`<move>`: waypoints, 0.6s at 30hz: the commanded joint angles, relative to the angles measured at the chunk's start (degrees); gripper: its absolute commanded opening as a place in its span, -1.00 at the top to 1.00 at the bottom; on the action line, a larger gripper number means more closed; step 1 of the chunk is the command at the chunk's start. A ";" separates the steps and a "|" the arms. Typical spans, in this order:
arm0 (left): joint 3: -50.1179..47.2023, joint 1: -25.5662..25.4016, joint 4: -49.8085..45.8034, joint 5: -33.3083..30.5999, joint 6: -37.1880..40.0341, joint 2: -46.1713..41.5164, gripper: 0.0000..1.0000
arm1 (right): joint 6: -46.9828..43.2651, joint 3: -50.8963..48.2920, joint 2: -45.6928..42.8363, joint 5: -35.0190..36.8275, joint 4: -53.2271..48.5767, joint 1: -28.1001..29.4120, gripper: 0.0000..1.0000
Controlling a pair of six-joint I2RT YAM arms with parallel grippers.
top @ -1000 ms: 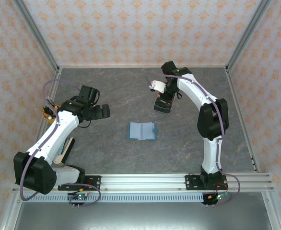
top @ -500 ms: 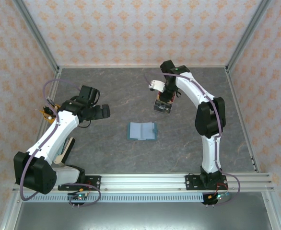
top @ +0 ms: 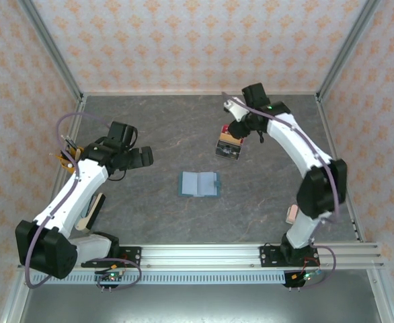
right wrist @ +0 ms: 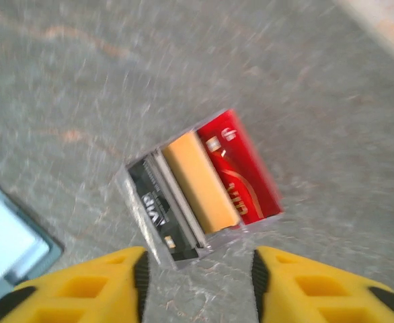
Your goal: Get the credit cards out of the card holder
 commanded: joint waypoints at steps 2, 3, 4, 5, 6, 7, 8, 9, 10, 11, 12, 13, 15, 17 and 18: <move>-1.17 0.43 1.72 -0.80 -2.40 -3.93 -1.00 | 18.55 -9.95 -11.74 8.82 15.10 -0.12 -0.10; -1.34 0.43 2.31 -0.60 -2.70 -4.64 -1.00 | 21.18 -12.70 -14.79 10.75 17.32 -0.14 -0.14; -1.59 0.42 2.84 -0.61 -2.93 -5.27 -1.00 | 23.58 -14.99 -17.33 13.12 19.00 -0.20 -0.19; -1.89 0.43 3.41 -0.94 -3.06 -6.08 -1.00 | 25.96 -17.44 -20.10 15.70 20.79 -0.15 -0.27; -2.26 0.45 4.20 -1.90 -3.16 -6.70 -1.00 | 28.13 -19.94 -23.14 18.32 22.18 -0.21 -0.34; -2.63 0.42 4.83 -3.20 -3.39 -7.48 -1.00 | 29.74 -21.88 -25.49 20.93 23.08 -0.21 -0.45; -3.22 0.42 5.96 -5.13 -3.47 -8.52 -1.00 | 32.35 -24.04 -28.01 24.40 24.13 -0.22 -0.61; -4.38 0.46 7.50 -7.32 -3.42 -9.78 -1.00 | 34.48 -25.91 -30.78 28.20 24.89 -0.29 -0.79; -5.44 0.45 9.02 -10.09 -3.42 -10.83 -1.00 | 35.49 -27.34 -32.48 30.92 25.30 -0.25 -0.89; -7.01 0.44 10.80 -13.38 -3.30 -12.15 -1.00 | 36.03 -28.93 -34.16 33.83 25.74 -0.22 -0.99; -8.54 0.47 12.98 -16.33 -3.21 -13.38 -1.00 | 36.06 -30.46 -35.67 36.22 26.54 -0.30 -1.00; -9.91 0.42 14.56 -18.75 -3.01 -14.33 -1.00 | 36.19 -31.76 -36.83 38.42 27.17 -0.37 -1.00; -12.96 0.44 18.97 -23.27 -2.44 -16.27 -1.00 | 37.61 -34.52 -38.47 42.90 28.56 -0.63 -1.00; -15.91 0.42 23.36 -26.31 -1.11 -17.64 -1.00 | 38.81 -36.72 -39.24 45.33 29.81 -1.28 -1.00; -17.50 0.48 25.41 -28.40 -0.57 -18.07 -1.00 | 39.68 -37.91 -39.39 46.05 30.32 -1.86 -1.00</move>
